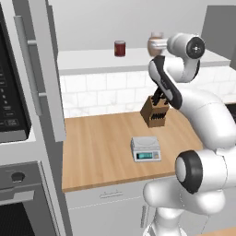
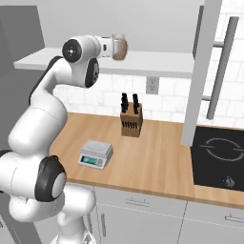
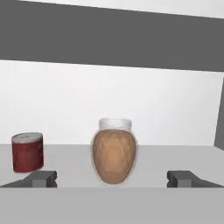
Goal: Pick the honey bottle and place it on the digital scale for weighing, and close the cabinet.
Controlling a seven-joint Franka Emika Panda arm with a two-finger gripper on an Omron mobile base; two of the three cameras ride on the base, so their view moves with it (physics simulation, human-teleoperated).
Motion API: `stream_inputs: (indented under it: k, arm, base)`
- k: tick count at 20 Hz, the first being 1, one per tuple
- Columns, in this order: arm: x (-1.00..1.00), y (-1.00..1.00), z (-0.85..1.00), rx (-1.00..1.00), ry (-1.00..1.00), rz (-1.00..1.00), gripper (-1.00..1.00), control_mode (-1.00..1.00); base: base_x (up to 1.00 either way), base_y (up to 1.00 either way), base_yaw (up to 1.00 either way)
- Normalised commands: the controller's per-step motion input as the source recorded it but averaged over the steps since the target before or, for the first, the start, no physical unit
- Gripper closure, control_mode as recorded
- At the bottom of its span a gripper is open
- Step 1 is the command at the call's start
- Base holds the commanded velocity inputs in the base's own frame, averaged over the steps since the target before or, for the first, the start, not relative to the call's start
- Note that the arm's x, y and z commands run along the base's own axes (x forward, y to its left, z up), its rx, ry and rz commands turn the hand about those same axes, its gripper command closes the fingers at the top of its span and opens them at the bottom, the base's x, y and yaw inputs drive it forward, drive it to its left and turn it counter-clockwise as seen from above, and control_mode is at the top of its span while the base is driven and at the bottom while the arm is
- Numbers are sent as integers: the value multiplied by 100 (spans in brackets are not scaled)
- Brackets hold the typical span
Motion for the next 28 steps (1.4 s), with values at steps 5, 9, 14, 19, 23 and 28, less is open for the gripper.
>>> stream_inputs:
  k: [5, 9, 14, 19, 23, 28]
  arm:
    - [55, 0, 0, 0, 5, 0, -100, -100]
    - [29, -6, 4, 1, 0, 0, -100, -100]
    - [40, -13, 0, 1, 0, 0, -100, -100]
    - [46, -7, 0, 0, 1, 0, -100, -100]
    - [46, -1, 0, 0, 4, 0, -100, -100]
    - [39, 0, 0, 0, 6, 0, -100, -100]
  base:
    - [0, 0, 0]
    - [0, 0, 0]
    - [0, 0, 0]
    - [0, 0, 0]
    - [0, 0, 0]
    - [0, 0, 0]
